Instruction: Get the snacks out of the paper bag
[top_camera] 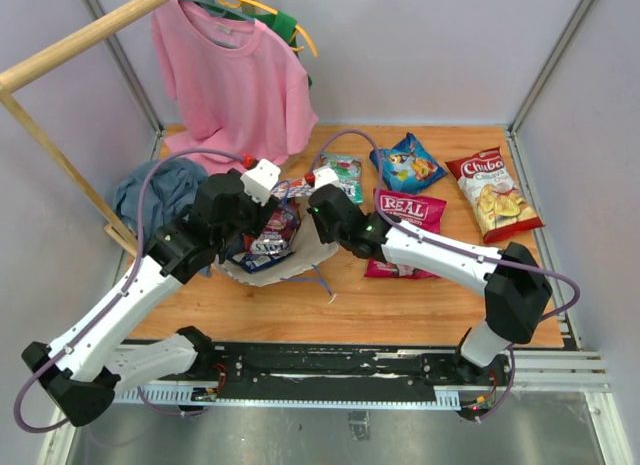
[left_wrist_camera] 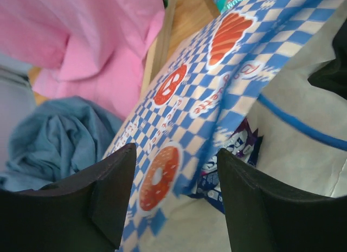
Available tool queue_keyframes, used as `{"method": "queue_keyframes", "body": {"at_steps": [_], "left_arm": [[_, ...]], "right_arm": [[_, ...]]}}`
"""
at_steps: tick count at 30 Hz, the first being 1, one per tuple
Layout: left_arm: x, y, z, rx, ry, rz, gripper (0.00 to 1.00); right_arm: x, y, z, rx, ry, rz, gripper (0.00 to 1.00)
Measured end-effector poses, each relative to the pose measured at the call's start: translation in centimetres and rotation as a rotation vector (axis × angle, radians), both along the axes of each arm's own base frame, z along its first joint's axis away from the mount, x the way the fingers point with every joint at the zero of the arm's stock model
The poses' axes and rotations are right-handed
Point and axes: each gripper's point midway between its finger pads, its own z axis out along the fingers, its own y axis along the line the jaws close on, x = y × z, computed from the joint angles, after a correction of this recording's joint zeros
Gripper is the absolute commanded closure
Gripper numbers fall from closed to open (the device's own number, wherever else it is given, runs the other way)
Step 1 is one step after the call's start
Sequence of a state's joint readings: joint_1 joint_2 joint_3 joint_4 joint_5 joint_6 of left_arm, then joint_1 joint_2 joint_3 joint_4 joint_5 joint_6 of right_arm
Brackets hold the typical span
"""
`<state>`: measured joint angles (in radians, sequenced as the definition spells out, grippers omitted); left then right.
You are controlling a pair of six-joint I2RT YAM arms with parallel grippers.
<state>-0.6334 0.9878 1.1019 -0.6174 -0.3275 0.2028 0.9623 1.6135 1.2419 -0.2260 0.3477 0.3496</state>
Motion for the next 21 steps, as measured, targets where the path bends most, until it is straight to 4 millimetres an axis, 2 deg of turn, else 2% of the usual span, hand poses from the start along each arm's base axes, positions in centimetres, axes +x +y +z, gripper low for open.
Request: {"method": "queue_keyframes", "body": {"at_steps": [5,13,16,21], "left_arm": [[0.0,-0.8,1.9,0.106,-0.1,-0.088,0.29],[0.0,-0.5,5.5,0.254,-0.196,-0.204,0.25],[-0.1,-1.0,5.1,0.291,-0.158,-0.256,0.25],[-0.8,-1.8,2.8,0.326,-0.042,-0.333,0.23]], "right_arm": [[-0.1,0.3,0.0,0.008,0.004,0.012,0.99],[-0.2,0.4,0.1,0.011,0.009,0.03,0.99],[-0.3,0.4,0.2,0.016,0.01,0.036,0.99],[-0.5,0.5,0.5,0.023,0.01,0.046,0.99]]}}
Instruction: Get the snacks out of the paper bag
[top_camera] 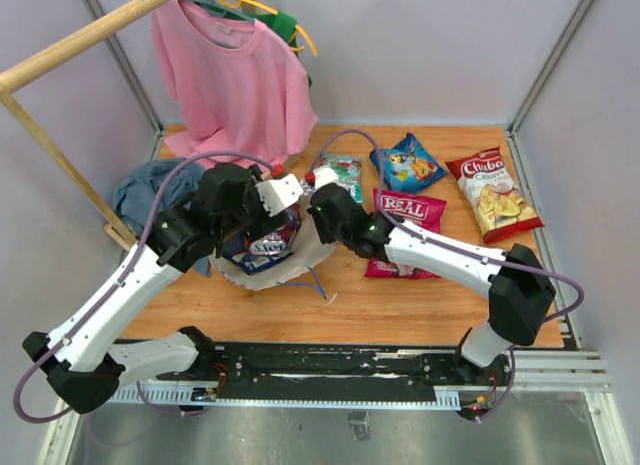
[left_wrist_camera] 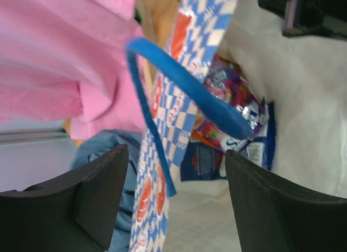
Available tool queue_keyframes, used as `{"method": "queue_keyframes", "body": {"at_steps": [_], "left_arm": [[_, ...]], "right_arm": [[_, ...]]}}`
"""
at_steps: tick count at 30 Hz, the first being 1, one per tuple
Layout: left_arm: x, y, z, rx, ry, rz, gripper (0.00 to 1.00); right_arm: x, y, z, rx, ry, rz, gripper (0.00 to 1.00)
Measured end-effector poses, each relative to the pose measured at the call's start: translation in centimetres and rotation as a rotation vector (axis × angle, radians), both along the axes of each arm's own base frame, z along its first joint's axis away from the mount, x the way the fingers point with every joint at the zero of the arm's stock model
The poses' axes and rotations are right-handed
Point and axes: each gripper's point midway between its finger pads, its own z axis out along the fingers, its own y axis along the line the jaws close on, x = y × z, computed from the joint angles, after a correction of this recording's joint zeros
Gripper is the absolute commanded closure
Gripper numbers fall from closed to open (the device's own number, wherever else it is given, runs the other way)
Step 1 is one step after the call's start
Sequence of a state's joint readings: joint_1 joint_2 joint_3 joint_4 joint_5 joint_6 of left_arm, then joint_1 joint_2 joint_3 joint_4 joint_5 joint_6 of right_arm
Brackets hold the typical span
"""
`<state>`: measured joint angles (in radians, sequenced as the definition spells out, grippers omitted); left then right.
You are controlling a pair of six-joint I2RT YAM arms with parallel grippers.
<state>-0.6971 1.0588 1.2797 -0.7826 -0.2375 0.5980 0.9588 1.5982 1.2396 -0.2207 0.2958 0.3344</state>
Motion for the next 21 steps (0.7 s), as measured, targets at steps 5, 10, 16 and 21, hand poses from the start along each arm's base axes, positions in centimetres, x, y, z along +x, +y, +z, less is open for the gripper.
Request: {"method": "queue_keyframes", "body": {"at_steps": [5,10,16,21], "left_arm": [[-1.0,0.2,-1.9,0.018,0.094,-0.017,0.23],[-0.4,1.5,-3.2,0.04,0.11,0.032,0.21],[1.2,4.0,-4.0,0.071,0.086,0.135,0.25],[2.2,4.2,-3.5,0.057,0.042,0.16,0.47]], "right_arm": [[-0.3,-0.2,-0.1,0.001,0.006,0.007,0.99],[-0.4,-0.1,-0.1,0.009,0.009,0.015,0.99],[-0.6,-0.1,-0.2,0.01,0.013,0.021,0.99],[-0.9,-0.3,-0.3,0.015,0.015,0.027,0.96]]}}
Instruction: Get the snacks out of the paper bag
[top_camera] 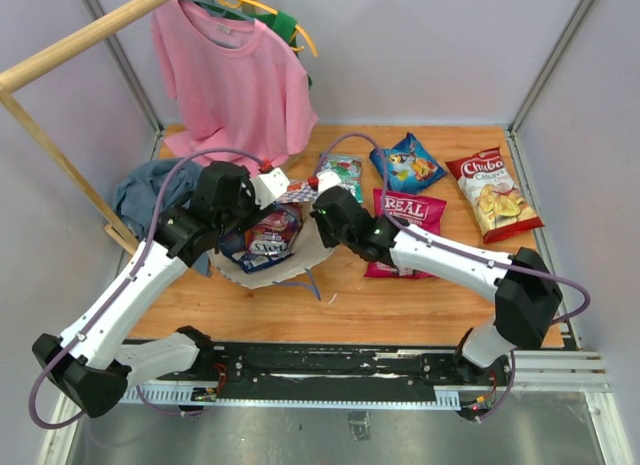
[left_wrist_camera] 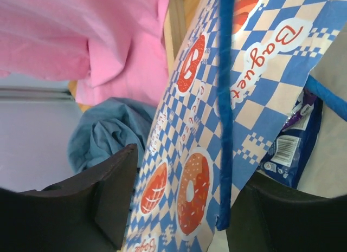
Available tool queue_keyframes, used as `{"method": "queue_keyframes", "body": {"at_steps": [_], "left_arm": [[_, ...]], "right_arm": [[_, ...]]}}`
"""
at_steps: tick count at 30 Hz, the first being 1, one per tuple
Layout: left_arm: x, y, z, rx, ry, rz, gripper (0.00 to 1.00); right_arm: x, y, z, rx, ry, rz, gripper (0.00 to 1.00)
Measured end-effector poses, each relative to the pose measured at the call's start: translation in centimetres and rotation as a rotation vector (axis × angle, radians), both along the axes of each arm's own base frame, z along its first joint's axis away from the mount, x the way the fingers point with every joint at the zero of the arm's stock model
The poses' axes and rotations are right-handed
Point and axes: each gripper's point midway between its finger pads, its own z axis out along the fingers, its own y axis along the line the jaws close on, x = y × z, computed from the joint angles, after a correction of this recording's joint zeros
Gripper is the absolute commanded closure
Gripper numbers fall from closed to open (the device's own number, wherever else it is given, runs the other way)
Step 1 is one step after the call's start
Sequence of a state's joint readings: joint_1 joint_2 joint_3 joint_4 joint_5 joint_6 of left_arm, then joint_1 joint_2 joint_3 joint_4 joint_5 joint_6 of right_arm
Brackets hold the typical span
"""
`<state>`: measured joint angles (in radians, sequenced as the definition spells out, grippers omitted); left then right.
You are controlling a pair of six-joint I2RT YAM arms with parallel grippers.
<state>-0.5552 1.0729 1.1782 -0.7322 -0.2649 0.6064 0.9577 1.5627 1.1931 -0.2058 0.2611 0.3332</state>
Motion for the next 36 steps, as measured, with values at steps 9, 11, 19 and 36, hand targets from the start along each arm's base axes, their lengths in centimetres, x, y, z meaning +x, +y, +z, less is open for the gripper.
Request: {"method": "queue_keyframes", "body": {"at_steps": [9,11,19,36], "left_arm": [[0.0,-0.4,-1.4,-0.033,0.021,0.013,1.0],[0.0,-0.4,-1.6,-0.039,0.026,0.016,0.99],[-0.6,-1.3,-0.3,-0.063,-0.003,0.006,0.99],[-3.7,-5.2,1.8,-0.028,-0.125,-0.046,0.99]], "right_arm": [[-0.7,-0.8,-0.2,0.001,0.007,0.005,0.72],[-0.8,-0.9,-0.3,-0.002,0.009,0.006,0.48],[-1.6,-2.0,1.5,0.011,-0.01,0.02,0.01],[-16.4,1.8,14.6,0.203,-0.362,0.508,0.25]]}}
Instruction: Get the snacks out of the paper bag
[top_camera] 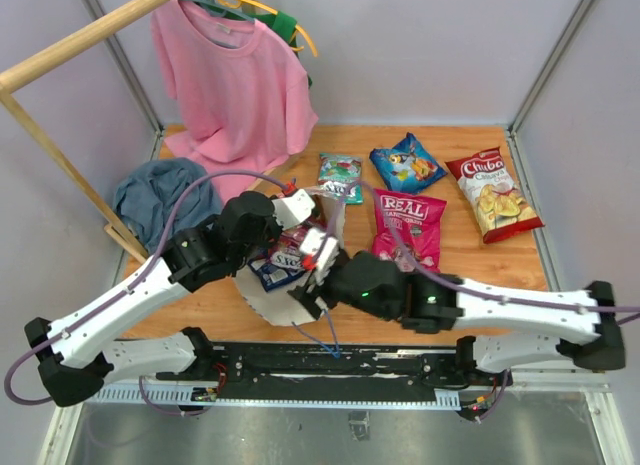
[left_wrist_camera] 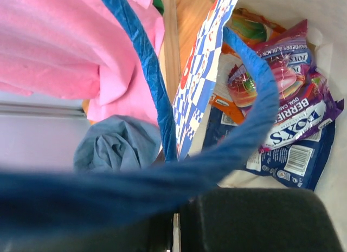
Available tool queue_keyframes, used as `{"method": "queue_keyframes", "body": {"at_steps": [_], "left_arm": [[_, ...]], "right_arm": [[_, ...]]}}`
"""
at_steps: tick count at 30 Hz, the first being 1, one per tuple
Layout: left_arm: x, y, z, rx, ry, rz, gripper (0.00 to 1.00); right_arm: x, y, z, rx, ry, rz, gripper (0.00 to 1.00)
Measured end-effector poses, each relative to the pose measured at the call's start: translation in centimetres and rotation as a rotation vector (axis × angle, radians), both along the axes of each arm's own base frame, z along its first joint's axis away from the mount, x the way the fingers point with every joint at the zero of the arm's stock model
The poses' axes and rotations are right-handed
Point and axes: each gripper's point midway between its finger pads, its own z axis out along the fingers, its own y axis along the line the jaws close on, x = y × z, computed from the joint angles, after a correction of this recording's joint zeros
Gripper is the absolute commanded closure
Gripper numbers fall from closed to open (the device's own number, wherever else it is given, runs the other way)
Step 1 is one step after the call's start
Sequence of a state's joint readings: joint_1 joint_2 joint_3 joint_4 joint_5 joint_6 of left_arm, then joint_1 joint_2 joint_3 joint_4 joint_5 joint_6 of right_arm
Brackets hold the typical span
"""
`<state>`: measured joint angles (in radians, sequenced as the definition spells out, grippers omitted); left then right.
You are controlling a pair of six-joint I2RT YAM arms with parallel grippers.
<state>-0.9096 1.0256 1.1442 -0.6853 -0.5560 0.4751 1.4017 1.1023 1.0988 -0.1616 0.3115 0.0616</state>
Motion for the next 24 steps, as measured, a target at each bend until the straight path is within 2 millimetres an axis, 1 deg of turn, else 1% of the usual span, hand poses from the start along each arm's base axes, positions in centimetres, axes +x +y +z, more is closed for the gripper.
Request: {"method": "queue_keyframes", "body": {"at_steps": [2,3,4,6,7,8,9,11,14,16,18,19,20,22,24], "left_arm": [[0.0,0.1,-0.3,0.005,0.002,0.009,0.99],[0.0,0.1,-0.4,0.004,0.003,0.013,0.99],[0.0,0.2,-0.4,0.002,0.002,0.018,0.99],[0.0,0.2,-0.4,-0.002,0.003,0.021,1.0],[0.0,0.2,-0.4,-0.008,0.004,0.024,0.99],[0.0,0.2,-0.4,-0.014,0.006,0.027,0.99],[0.0,0.2,-0.5,-0.018,0.007,0.029,0.99],[-0.1,0.2,-0.4,-0.027,0.008,0.032,1.0],[-0.3,0.2,-0.6,-0.046,0.015,0.033,0.99],[-0.2,0.4,-0.5,-0.062,0.014,0.055,0.99],[0.0,1.0,-0.4,-0.077,0.008,0.091,0.99],[-0.1,1.1,-0.3,-0.08,0.006,0.096,0.99],[-0.2,1.2,-0.3,-0.08,0.008,0.096,0.99],[-0.5,1.1,-0.7,-0.075,0.025,0.088,0.99],[-0.6,1.2,-0.8,-0.077,0.029,0.092,0.99]], "right_arm": [[-0.5,2.0,-4.3,-0.09,0.011,0.02,0.19],[-0.4,2.4,-6.7,-0.133,0.018,0.016,0.19],[-0.2,2.5,-8.5,-0.163,0.025,0.005,0.2],[0.2,2.5,-11.3,-0.192,0.04,-0.021,0.21],[0.6,2.6,-12.2,-0.194,0.051,-0.037,0.22],[1.0,2.8,-12.7,-0.184,0.061,-0.055,0.22],[1.4,3.2,-12.6,-0.161,0.068,-0.074,0.22],[2.1,4.1,-12.1,-0.114,0.075,-0.094,0.23],[3.2,6.5,-11.0,-0.039,0.088,-0.109,0.26],[3.7,8.3,-11.2,0.002,0.121,-0.101,0.29],[4.2,9.1,-12.4,0.015,0.166,-0.099,0.32],[4.7,9.3,-13.3,0.01,0.191,-0.105,0.34],[5.3,9.3,-14.2,0.006,0.216,-0.12,0.36],[7.0,9.1,-15.7,0.003,0.25,-0.167,0.37],[8.0,8.7,-16.5,-0.003,0.263,-0.2,0.37]]}}
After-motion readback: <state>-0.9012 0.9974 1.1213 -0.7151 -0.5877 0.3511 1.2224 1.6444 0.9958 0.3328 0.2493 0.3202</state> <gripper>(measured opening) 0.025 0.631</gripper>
